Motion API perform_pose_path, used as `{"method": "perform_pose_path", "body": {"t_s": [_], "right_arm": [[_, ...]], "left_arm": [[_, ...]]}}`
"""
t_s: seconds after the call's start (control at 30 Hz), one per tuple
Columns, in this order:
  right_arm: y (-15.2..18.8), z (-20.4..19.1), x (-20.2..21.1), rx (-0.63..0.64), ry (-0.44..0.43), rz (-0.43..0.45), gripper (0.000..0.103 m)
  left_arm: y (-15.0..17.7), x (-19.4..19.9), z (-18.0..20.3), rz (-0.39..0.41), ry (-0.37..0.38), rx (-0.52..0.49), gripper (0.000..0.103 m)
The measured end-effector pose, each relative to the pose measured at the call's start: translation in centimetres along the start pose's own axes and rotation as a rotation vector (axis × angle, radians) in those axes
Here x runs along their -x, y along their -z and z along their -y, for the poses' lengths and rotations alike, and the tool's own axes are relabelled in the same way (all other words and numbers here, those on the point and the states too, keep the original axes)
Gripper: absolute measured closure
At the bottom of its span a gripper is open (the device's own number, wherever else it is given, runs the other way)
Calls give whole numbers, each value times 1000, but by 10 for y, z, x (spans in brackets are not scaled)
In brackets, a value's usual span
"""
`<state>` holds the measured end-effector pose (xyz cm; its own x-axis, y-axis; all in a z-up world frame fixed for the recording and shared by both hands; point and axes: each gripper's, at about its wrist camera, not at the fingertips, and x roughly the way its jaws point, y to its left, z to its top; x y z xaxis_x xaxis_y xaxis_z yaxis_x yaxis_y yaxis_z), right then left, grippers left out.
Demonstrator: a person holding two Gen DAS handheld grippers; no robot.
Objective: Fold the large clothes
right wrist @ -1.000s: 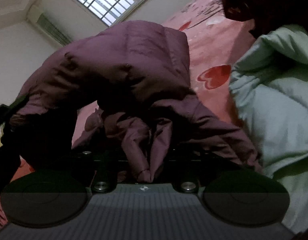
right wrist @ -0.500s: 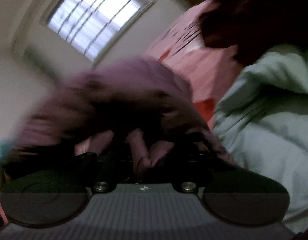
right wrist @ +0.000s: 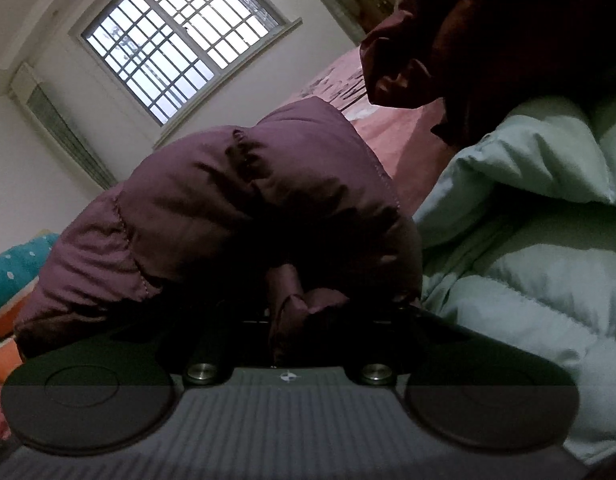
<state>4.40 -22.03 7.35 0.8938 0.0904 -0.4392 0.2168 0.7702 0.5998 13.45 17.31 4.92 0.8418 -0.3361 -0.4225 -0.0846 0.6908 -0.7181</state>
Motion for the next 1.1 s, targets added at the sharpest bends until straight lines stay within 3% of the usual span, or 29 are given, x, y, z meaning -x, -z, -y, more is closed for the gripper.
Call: {"method": "perform_pose_path", "body": {"t_s": [0.17, 0.23, 0.33, 0.5, 0.7, 0.8, 0.93, 1.1], "right_arm": [[-1, 1, 3, 15, 0, 5, 90], [-1, 2, 5, 18, -2, 6, 90], [2, 4, 6, 26, -2, 7, 90], [-1, 2, 3, 35, -3, 7, 90], [0, 2, 4, 42, -4, 3, 90], [0, 3, 4, 42, -4, 1, 90], [1, 3, 4, 43, -3, 0, 90], [0, 3, 4, 43, -3, 0, 90]], "left_arm": [[-22, -10, 5, 42, -63, -157, 50], [-26, -20, 10, 33, -60, -221, 32], [-26, -27, 18, 47, -113, -336, 28], [-27, -33, 7, 74, -174, -342, 26], [-37, -23, -1, 154, -373, -376, 29], [-43, -4, -2, 164, -316, -360, 24], [-54, -5, 9, 197, -318, -461, 10], [-69, -48, 7, 52, -309, -502, 10]]}}
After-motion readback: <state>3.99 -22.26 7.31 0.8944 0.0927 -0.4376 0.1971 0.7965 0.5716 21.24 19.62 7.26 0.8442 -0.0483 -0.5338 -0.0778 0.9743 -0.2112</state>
